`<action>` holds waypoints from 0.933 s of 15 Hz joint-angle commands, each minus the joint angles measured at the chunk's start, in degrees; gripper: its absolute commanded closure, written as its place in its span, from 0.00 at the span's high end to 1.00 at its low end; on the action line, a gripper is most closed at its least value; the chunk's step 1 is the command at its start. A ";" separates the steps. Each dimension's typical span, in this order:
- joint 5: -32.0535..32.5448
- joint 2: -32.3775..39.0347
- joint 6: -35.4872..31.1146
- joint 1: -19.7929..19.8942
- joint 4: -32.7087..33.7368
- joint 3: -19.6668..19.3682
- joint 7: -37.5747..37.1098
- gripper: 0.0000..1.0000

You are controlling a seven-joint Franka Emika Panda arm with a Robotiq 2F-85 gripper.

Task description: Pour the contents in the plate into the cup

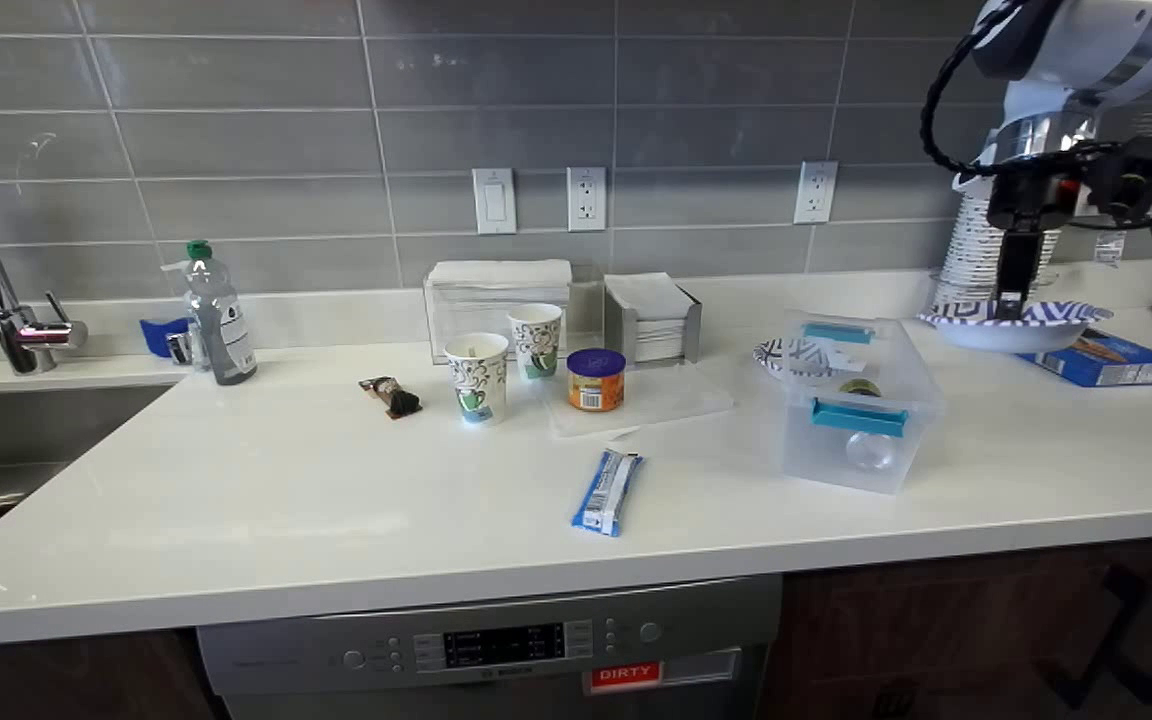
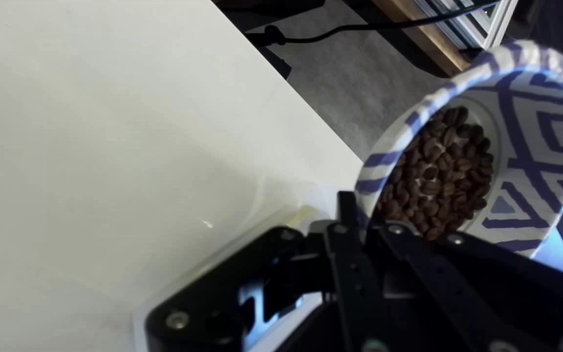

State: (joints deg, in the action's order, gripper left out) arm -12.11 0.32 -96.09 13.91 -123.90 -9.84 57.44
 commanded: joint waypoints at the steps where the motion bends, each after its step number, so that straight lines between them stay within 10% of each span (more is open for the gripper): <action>1: -2.85 -3.07 -0.67 -4.33 -3.31 2.53 -6.87 0.01; 14: -26.35 1.97 -35.60 -16.69 -5.37 13.46 -17.77 0.01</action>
State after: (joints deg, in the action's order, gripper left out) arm -35.42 1.05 -122.36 -0.48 -127.41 1.56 41.11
